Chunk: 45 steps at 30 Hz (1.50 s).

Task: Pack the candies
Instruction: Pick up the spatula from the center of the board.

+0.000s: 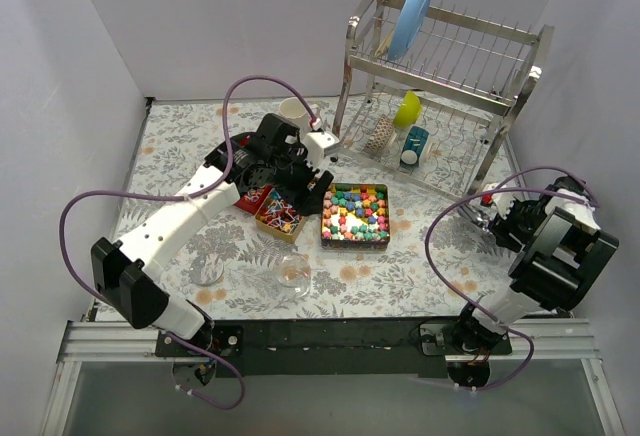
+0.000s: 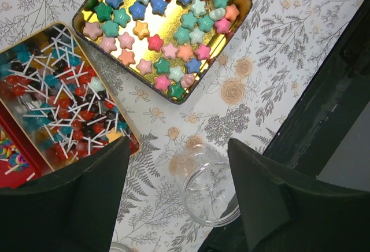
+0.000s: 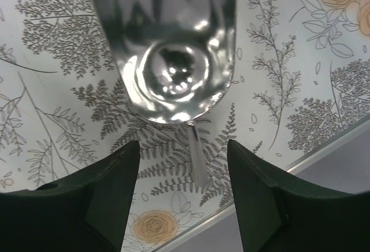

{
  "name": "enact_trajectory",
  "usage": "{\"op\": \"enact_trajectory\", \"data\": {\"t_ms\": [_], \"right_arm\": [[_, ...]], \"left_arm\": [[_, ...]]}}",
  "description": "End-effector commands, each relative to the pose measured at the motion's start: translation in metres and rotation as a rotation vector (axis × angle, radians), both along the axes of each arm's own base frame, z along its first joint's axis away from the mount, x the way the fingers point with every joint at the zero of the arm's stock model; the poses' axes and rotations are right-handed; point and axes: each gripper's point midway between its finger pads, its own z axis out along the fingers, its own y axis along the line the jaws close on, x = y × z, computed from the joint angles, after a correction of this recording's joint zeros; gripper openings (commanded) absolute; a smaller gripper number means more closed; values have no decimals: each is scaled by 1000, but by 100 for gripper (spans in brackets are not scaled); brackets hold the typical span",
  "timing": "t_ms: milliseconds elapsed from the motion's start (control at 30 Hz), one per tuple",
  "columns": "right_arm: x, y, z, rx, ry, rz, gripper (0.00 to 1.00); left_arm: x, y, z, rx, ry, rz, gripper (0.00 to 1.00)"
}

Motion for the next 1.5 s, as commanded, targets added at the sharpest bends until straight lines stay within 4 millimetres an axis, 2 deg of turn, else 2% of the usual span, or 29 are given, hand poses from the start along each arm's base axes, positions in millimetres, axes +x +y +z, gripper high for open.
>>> {"op": "enact_trajectory", "data": {"t_ms": [0,133,233,300,433,533,633,667,700,767,800,867,900,967,1000,1067,1100,1133,1200,1333,1467], "right_arm": [[25,-13,11,-15,-61,27,69],[26,-18,-2,-5,-18,37,65],[14,-13,-14,15,50,71,55],[7,-11,-18,4,66,107,47],[-13,2,-25,13,86,139,21],[-13,8,-8,20,58,119,6],[-17,20,31,19,-14,146,1],[-23,33,45,49,-35,168,1],[-24,40,68,14,-99,186,1],[-26,67,90,40,-128,241,1],[-27,79,113,71,-111,233,1],[-21,115,133,159,-75,208,1],[-12,137,150,152,-125,264,1],[-7,158,158,121,-143,243,1],[-2,184,169,104,-214,325,1],[-4,205,173,86,-224,343,1],[-11,226,172,109,-192,362,1],[-10,232,175,102,-183,351,1],[-12,253,170,125,-116,344,1],[-1,280,183,124,-131,362,1],[13,296,186,93,-129,386,1]], "left_arm": [[5,3,6,17,-29,-7,67],[10,1,2,26,-25,-4,67],[16,-1,2,34,-33,0,67],[18,-3,1,36,-33,0,67],[22,-7,-2,24,-21,18,66],[27,-10,-1,16,-31,29,66],[30,-14,1,-17,-25,48,66],[32,-17,3,-42,-16,67,66],[31,-19,0,-53,-2,68,66],[31,-27,3,-102,27,72,67],[29,-32,5,-132,59,81,68],[17,-45,13,-221,135,-3,68],[16,-51,23,-261,154,-28,69],[15,-59,34,-339,215,-75,69],[18,-61,41,-370,231,-80,70],[26,-62,61,-463,278,-77,70],[30,-63,62,-487,309,-77,71],[33,-62,65,-511,344,-63,78],[43,-60,67,-542,343,-53,78],[49,-60,63,-567,341,-20,73],[43,-61,54,-576,404,-17,65]]}}
